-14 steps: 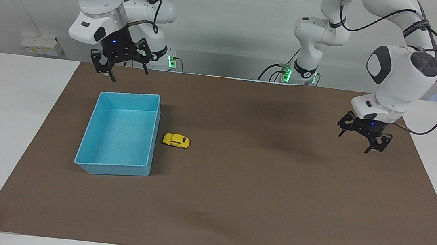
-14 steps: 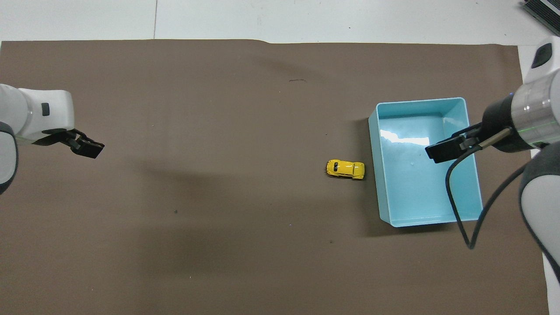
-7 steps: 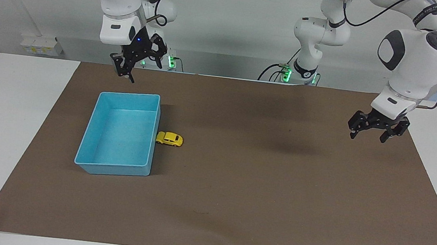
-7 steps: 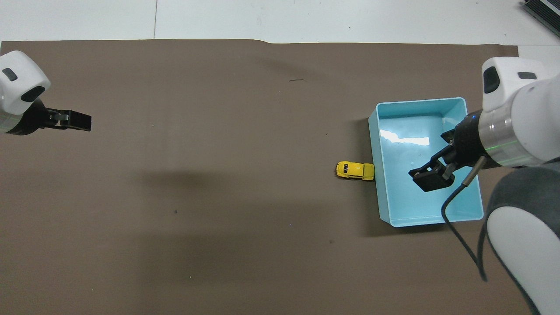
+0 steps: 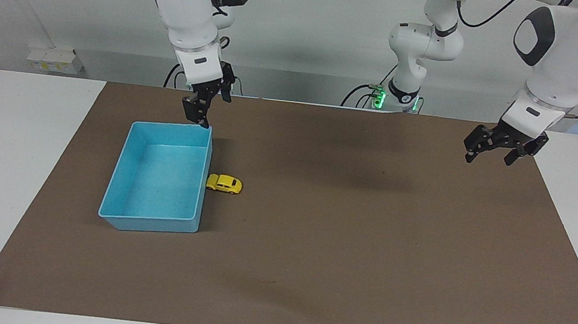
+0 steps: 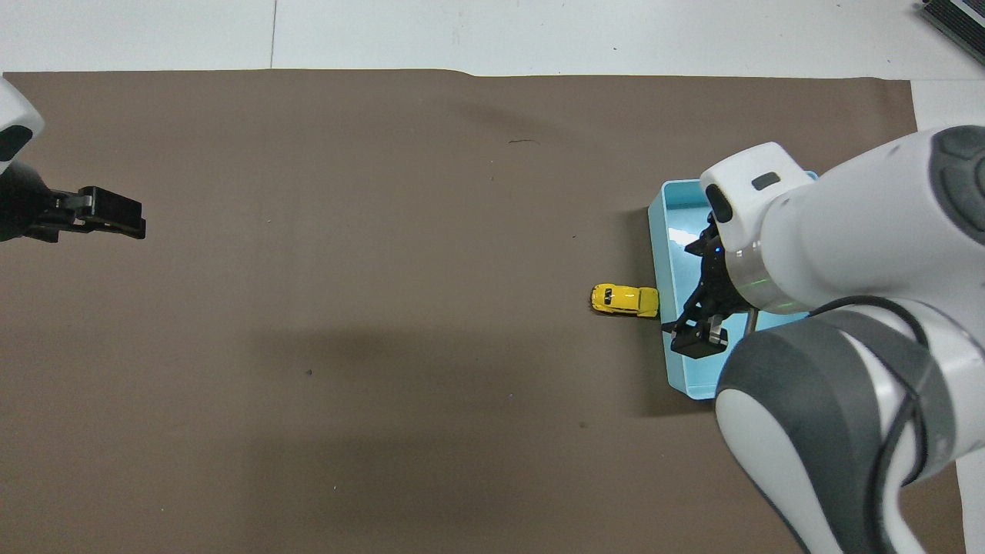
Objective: Wind up and store yellow beetle car
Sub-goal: 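Lower the right gripper to the yellow car beside the blue box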
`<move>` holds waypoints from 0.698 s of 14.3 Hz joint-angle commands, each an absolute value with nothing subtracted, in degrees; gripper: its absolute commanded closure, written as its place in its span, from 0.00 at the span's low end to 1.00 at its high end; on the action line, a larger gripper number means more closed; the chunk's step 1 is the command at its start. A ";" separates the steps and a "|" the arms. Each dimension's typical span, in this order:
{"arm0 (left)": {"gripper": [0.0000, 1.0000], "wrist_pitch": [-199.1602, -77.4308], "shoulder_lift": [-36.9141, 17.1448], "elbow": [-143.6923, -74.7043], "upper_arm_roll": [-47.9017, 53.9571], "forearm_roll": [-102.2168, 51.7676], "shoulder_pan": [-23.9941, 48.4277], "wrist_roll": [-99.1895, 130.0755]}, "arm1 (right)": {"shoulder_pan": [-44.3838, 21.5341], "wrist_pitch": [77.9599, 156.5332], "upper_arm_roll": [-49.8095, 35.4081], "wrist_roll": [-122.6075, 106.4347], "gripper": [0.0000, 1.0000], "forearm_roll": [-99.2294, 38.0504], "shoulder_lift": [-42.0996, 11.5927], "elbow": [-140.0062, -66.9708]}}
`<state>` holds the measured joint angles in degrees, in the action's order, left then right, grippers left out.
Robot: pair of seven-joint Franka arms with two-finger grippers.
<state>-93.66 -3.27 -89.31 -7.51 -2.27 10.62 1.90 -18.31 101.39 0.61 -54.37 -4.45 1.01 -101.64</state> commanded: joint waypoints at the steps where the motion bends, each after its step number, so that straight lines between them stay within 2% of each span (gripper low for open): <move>1: 0.00 -91.58 -2.38 -89.29 -7.82 -5.01 10.10 2.63 | -20.47 104.24 0.70 -57.65 0.00 -2.55 -0.07 -104.59; 4: 0.00 -91.58 -1.23 -91.06 -7.73 -4.92 10.37 1.85 | -21.01 108.53 0.70 -62.90 0.00 -0.88 -2.89 -106.08; 10: 0.00 -90.01 -1.67 -88.96 -7.65 -3.78 10.55 2.02 | -20.83 115.39 0.79 -64.95 0.00 0.35 -3.07 -112.22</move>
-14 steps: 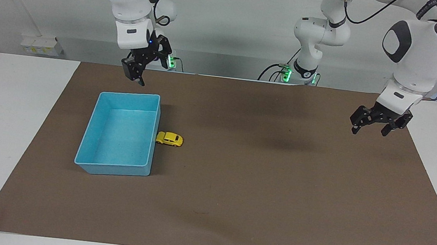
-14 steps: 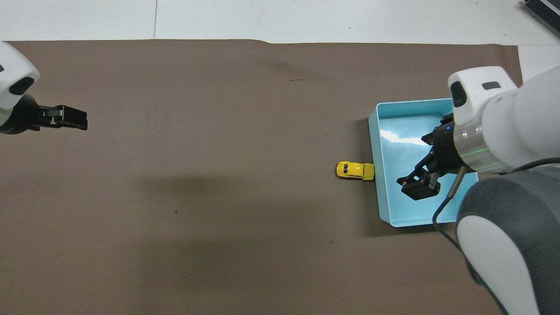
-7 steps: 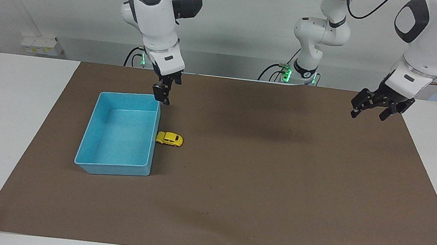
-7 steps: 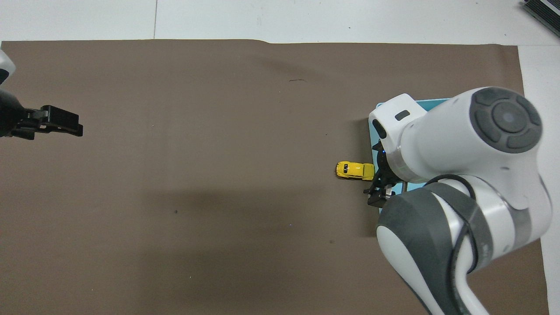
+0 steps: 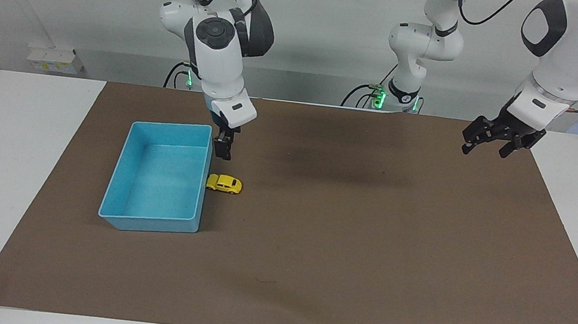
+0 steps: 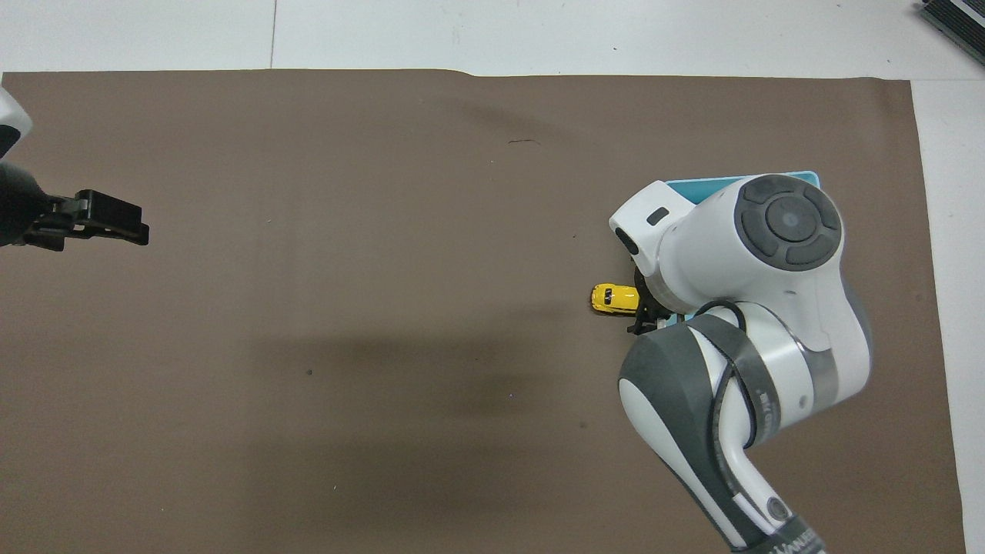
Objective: Wind up and store yellow beetle car
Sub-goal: 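Close the right gripper around the yellow car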
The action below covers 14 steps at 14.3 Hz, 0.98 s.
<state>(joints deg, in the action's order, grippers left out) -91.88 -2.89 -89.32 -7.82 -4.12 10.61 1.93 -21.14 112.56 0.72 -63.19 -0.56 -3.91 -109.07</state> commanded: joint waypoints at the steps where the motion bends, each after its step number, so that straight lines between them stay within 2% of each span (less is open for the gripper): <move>1: 0.00 -88.43 -1.50 -88.25 -7.56 -3.78 10.46 2.11 | -20.74 116.71 0.79 -65.65 0.00 0.44 -4.21 -112.76; 6: 0.00 -88.95 0.52 -91.05 -7.56 -3.78 9.76 2.28 | -20.65 123.92 0.79 -67.41 0.00 0.53 -6.33 -117.15; 14: 0.00 -84.90 0.62 -90.53 -7.38 -3.78 10.28 2.29 | -19.25 131.12 0.79 -67.41 0.00 2.81 -12.12 -117.86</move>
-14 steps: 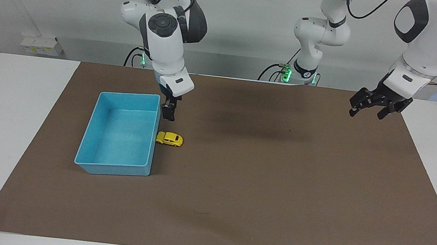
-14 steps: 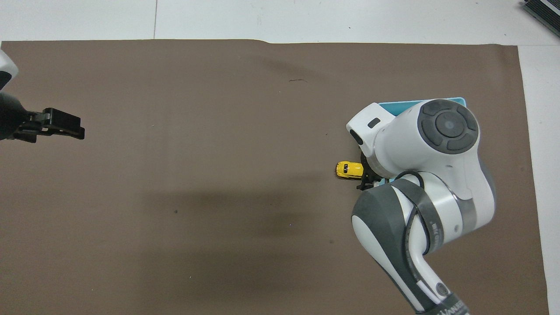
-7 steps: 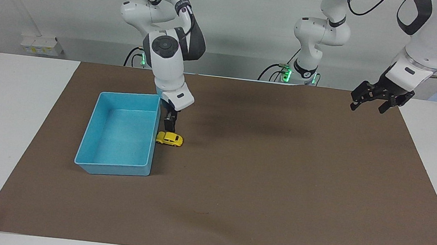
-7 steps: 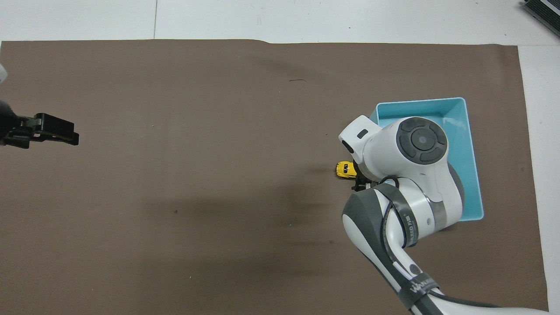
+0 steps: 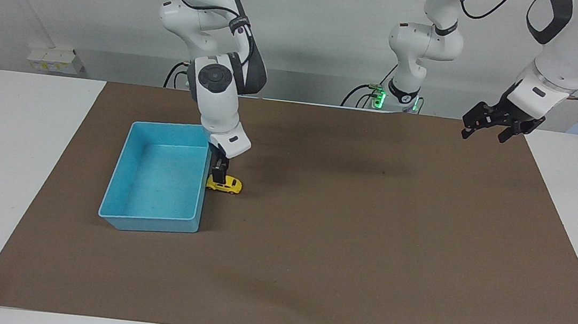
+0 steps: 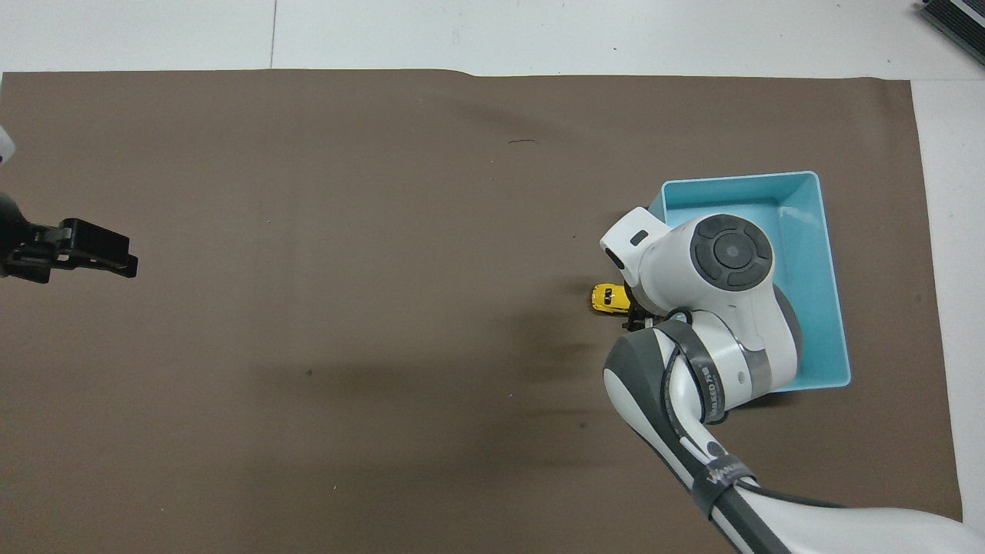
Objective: Wind up and store yellow beetle car
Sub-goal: 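Close the right gripper around the yellow car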
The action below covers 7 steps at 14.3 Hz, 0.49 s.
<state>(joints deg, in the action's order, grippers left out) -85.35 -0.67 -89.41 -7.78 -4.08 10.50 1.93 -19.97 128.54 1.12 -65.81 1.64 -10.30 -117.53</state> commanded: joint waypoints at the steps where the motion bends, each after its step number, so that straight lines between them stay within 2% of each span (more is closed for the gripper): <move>1: 0.00 -84.82 0.62 -90.61 -7.47 -3.78 9.94 2.29 | -19.34 132.18 0.79 -67.41 0.00 2.90 -13.09 -117.86; 7: 0.00 -84.81 0.62 -90.62 -7.73 -3.78 9.84 2.29 | -19.25 133.59 0.79 -67.41 0.01 4.48 -14.24 -118.48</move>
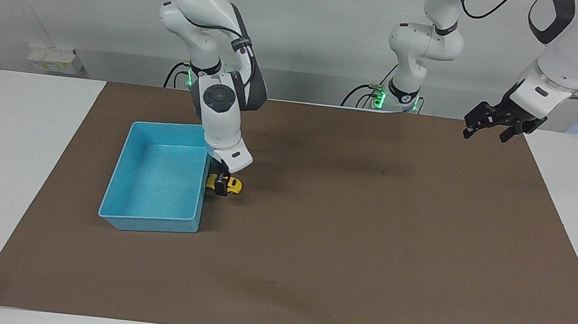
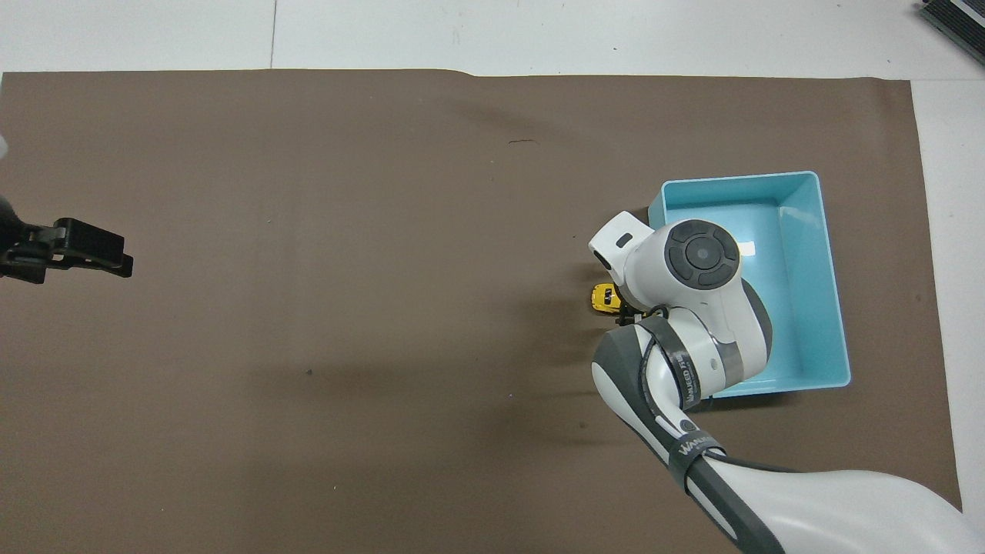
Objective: Wind up and store yellow beetle car
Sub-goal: 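Close the right gripper around the yellow car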
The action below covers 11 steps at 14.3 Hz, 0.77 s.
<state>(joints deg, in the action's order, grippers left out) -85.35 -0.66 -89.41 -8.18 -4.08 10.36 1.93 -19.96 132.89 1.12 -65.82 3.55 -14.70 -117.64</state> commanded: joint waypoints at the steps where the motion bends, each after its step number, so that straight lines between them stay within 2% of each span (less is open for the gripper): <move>1: 0.00 -84.81 0.62 -90.53 -7.73 -3.78 9.84 2.29 | -19.25 133.94 0.79 -67.59 0.06 4.66 -14.33 -118.48; 3: 0.00 -84.81 0.62 -90.62 -7.82 -3.78 9.76 2.29 | -18.64 135.00 0.79 -67.59 0.40 4.92 -14.15 -119.53; 5: 0.00 -84.81 0.62 -90.62 -7.82 -3.78 9.76 2.29 | -18.46 135.00 0.79 -67.76 0.41 5.01 -14.15 -119.62; 6: 0.00 -84.81 0.62 -90.62 -7.74 -3.78 9.84 2.29 | -18.46 135.00 0.79 -67.85 0.45 5.01 -14.06 -119.79; 8: 0.00 -84.81 0.62 -90.61 -7.74 -3.78 9.84 2.29 | -18.54 135.00 0.79 -68.72 0.74 5.10 -14.06 -119.79; 10: 0.00 -84.81 0.62 -90.62 -7.82 -3.78 9.76 2.29 | -18.63 134.91 0.79 -68.82 0.87 5.18 -14.15 -119.45; 11: 0.00 -84.81 0.62 -90.62 -7.74 -3.78 9.76 2.29 | -18.98 134.91 0.79 -68.73 0.89 5.19 -14.24 -119.18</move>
